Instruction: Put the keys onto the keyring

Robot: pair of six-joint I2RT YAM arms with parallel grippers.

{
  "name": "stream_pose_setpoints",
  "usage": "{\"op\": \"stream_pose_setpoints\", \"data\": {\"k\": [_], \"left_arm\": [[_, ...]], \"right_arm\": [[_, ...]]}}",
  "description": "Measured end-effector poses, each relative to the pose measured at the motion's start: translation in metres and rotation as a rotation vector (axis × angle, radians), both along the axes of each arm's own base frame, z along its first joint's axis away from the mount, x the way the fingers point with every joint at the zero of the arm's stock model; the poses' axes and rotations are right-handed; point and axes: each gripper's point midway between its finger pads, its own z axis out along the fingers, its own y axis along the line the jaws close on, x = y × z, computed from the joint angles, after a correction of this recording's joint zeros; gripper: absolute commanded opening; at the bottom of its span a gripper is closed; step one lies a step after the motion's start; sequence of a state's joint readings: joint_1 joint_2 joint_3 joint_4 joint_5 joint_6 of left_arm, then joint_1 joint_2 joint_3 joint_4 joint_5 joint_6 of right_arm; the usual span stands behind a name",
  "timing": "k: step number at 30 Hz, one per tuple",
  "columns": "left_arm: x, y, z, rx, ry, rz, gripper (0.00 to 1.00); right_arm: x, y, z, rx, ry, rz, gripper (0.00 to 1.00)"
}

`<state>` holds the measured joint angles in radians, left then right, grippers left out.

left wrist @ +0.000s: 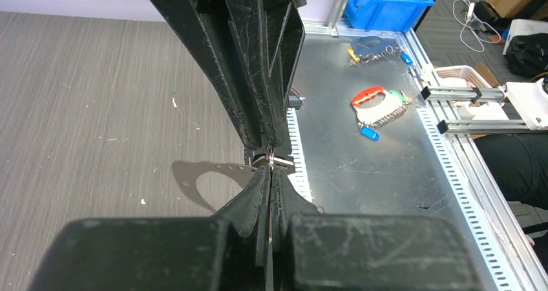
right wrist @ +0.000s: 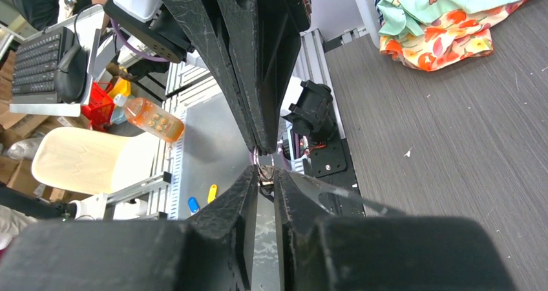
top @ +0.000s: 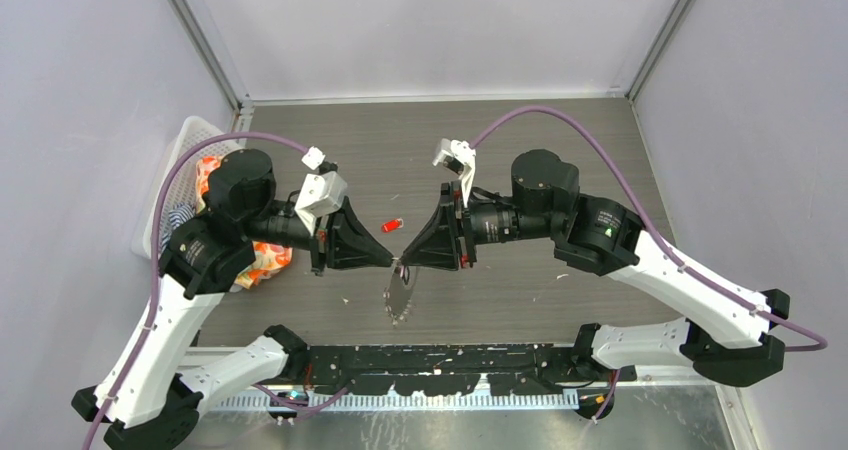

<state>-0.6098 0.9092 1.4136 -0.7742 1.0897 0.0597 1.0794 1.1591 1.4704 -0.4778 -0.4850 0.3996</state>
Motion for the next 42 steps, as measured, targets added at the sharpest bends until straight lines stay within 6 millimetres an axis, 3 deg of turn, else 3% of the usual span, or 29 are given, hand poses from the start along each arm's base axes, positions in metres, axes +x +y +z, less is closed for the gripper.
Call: {"op": "stream_pose_setpoints", "data": {"k": [5,7,12,17,21,23,26,35,42], "left_arm": [[0.003,0.0,0.0,0.003,-0.005,0.02,0.0],[0.003,0.001,0.0,0.003,-0.008,0.027,0.0],[0.004,0.001,0.0,0.002,-0.013,0.038,0.0],[0.005,0.001,0.002,-0.002,-0.018,0.044,0.0],[0.006,0.001,0.003,-0.007,-0.019,0.051,0.0],[0.006,0.001,0.004,-0.008,-0.014,0.052,0.0],[0.006,0.0,0.005,-0.011,-0.012,0.052,0.0],[0.006,-0.001,0.009,-0.022,-0.002,0.055,0.0],[0.007,-0.001,0.01,-0.026,-0.007,0.055,0.0]], "right_arm": [[0.0,0.0,-0.004,-0.005,0.004,0.001,0.12],[0.0,0.0,-0.005,-0.007,0.005,0.002,0.19],[-0.001,-0.001,-0.011,-0.017,0.014,0.0,0.2],[-0.001,-0.003,-0.016,-0.025,0.024,-0.004,0.15],[-0.001,-0.003,-0.015,-0.021,0.028,-0.005,0.04],[-0.002,-0.003,-0.015,-0.019,0.03,-0.005,0.04],[-0.002,-0.003,-0.016,-0.017,0.031,-0.005,0.09],[0.0,-0.005,-0.021,-0.043,0.02,-0.016,0.46],[0.004,-0.011,0.009,0.007,-0.066,-0.034,0.47]]}}
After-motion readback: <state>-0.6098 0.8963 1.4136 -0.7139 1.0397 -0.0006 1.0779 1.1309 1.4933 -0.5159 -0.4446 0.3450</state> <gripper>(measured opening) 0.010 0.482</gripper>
